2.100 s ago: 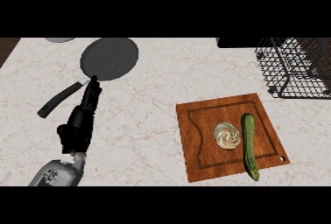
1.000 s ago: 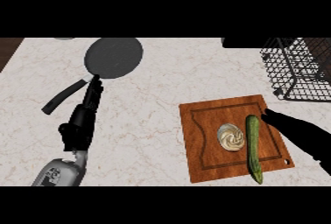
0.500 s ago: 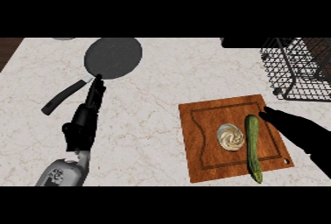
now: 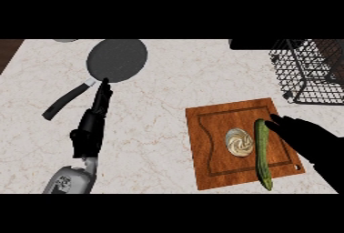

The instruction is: Pick the cupcake from the cutting board and place it in the tiered basket

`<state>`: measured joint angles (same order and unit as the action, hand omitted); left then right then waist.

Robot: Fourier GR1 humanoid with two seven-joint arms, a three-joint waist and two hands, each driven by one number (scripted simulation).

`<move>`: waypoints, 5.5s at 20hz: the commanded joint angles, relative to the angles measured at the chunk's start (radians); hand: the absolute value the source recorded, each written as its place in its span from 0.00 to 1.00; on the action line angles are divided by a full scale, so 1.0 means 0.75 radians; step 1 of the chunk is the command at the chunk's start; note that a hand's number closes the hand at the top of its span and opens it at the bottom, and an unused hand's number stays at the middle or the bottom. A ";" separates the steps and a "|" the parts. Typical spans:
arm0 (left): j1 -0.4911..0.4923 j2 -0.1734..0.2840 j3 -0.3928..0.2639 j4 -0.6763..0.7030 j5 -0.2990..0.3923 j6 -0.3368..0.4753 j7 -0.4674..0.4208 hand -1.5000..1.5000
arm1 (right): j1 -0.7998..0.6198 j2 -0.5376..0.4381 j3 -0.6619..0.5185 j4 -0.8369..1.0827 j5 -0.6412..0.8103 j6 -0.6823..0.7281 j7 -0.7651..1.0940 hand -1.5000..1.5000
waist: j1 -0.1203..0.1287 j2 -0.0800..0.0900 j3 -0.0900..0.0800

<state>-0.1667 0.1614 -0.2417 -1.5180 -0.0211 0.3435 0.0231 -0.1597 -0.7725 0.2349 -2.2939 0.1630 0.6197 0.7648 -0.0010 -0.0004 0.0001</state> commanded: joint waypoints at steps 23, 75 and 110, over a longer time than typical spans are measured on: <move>0.102 -0.038 0.145 -0.008 -0.045 -0.166 -0.088 0.50 | 0.124 0.359 0.023 0.448 0.669 -0.084 -0.509 0.00 | 0.003 0.000 0.000; 0.049 -0.175 0.225 -0.082 -0.171 -0.257 0.043 0.50 | 0.002 0.747 0.048 1.016 1.241 -0.490 -0.894 1.00 | 0.010 0.002 0.000; 0.074 -0.150 0.259 -0.096 -0.167 -0.272 0.035 0.50 | -0.687 0.270 -0.776 0.487 1.050 0.527 -0.249 1.00 | 0.005 -0.003 -0.002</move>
<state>-0.1351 0.0311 -0.0617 -1.5707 -0.1650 0.1607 0.0559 -0.5522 -0.5236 -0.2738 -1.9377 1.0051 0.8839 0.5317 -0.0040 -0.0041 -0.0012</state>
